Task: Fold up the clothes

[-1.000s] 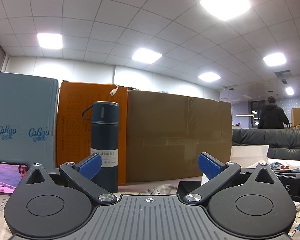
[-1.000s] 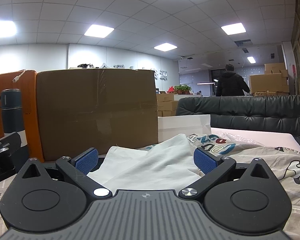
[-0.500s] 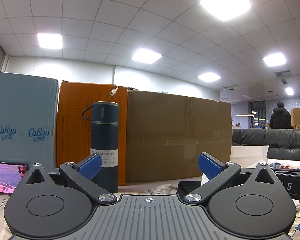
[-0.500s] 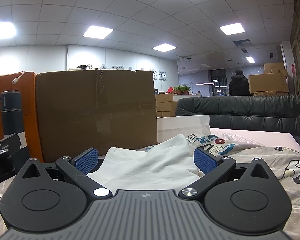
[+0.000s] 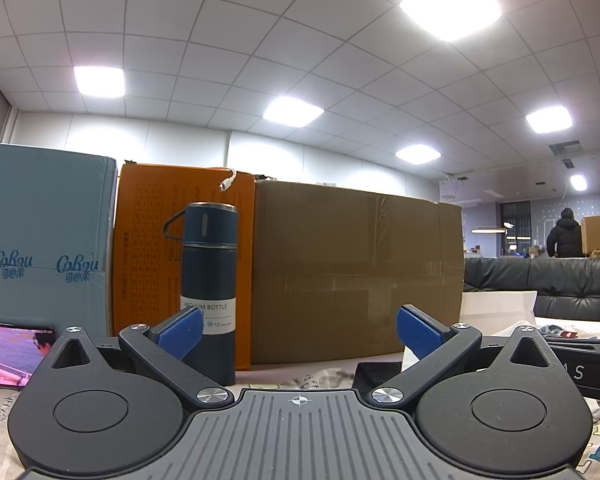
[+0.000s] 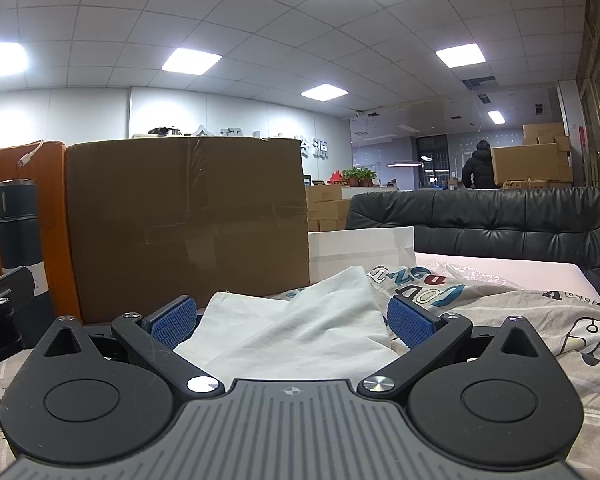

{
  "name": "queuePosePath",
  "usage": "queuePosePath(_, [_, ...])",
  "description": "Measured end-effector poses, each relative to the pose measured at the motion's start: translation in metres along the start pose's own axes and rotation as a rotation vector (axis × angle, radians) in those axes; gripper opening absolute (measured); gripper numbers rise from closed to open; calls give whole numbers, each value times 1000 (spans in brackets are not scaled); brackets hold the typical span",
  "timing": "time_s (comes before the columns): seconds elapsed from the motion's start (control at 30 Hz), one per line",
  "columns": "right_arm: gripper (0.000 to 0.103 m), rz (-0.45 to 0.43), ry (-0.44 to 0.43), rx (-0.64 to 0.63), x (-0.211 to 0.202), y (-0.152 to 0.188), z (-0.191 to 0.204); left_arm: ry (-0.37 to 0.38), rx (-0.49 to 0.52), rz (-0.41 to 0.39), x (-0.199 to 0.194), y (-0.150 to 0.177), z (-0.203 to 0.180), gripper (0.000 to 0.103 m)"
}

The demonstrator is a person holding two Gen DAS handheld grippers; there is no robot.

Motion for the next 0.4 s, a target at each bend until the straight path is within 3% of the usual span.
queuePosePath(0.4, [103, 2, 3, 0, 1, 0, 0, -2, -1, 4, 1, 0, 0, 103])
Point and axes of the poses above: each gripper's, at about its wrist camera, not at the fingertips, and x roughly the way its jaws point, z to its left, y to its underside, the point moved 10 cm from there along x, roughly the way its jaws point, and after that the axes turned 10 degrees about -y, right-handed, at the moved point
